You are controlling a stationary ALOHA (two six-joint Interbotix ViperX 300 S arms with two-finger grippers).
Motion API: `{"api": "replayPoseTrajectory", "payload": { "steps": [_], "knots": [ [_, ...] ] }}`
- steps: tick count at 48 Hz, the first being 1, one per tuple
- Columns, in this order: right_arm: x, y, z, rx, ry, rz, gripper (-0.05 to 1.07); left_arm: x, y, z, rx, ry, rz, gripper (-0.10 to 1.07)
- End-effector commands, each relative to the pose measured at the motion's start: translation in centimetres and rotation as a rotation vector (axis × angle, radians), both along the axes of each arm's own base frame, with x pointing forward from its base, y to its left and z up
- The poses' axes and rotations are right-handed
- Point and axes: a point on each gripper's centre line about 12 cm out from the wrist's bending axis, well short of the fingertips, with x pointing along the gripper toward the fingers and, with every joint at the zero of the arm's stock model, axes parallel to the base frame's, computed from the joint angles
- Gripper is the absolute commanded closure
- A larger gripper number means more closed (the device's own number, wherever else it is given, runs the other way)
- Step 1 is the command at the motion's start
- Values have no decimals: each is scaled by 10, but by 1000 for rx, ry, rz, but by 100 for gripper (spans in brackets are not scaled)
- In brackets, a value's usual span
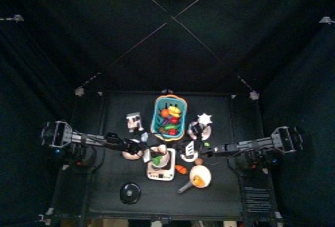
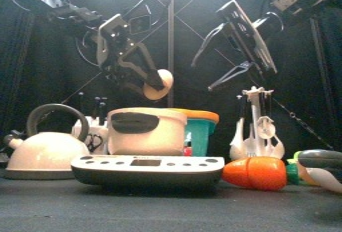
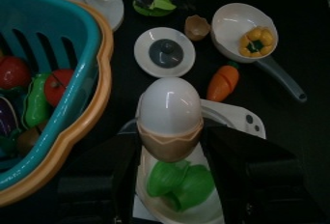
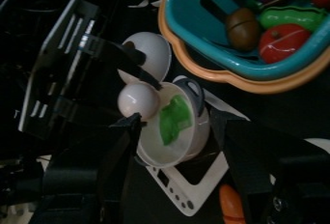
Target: Grab egg with both hands
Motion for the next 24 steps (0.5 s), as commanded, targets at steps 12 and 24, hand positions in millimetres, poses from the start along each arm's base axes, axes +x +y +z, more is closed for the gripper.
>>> {"api": "replayPoseTrajectory", "payload": {
  "steps": [12,24],
  "knots": [
    [35,-1,9,29,-43,59,11,20,8,20,25,-65,-8,21],
    [45,-9,8,29,-45,55,11,23,5,15,22,-55,-19,21]
  ]
}}
